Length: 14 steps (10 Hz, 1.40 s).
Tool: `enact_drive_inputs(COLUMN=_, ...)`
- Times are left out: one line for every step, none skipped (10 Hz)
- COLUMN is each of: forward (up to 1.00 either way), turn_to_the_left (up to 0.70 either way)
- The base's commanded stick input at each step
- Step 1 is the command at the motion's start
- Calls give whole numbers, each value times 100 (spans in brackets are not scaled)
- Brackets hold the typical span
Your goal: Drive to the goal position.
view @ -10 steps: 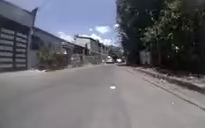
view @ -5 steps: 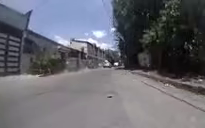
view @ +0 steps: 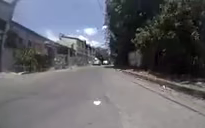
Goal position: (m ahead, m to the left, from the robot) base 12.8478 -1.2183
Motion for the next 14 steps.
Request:
enact_drive_inputs(forward=85, turn_to_the_left=0)
enact_drive_inputs(forward=85, turn_to_the_left=0)
enact_drive_inputs(forward=85, turn_to_the_left=0)
enact_drive_inputs(forward=85, turn_to_the_left=0)
enact_drive_inputs(forward=85, turn_to_the_left=0)
enact_drive_inputs(forward=85, turn_to_the_left=0)
enact_drive_inputs(forward=85, turn_to_the_left=0)
enact_drive_inputs(forward=85, turn_to_the_left=0)
enact_drive_inputs(forward=85, turn_to_the_left=0)
enact_drive_inputs(forward=85, turn_to_the_left=0)
enact_drive_inputs(forward=85, turn_to_the_left=0)
enact_drive_inputs(forward=85, turn_to_the_left=0)
enact_drive_inputs(forward=85, turn_to_the_left=0)
enact_drive_inputs(forward=85, turn_to_the_left=0)
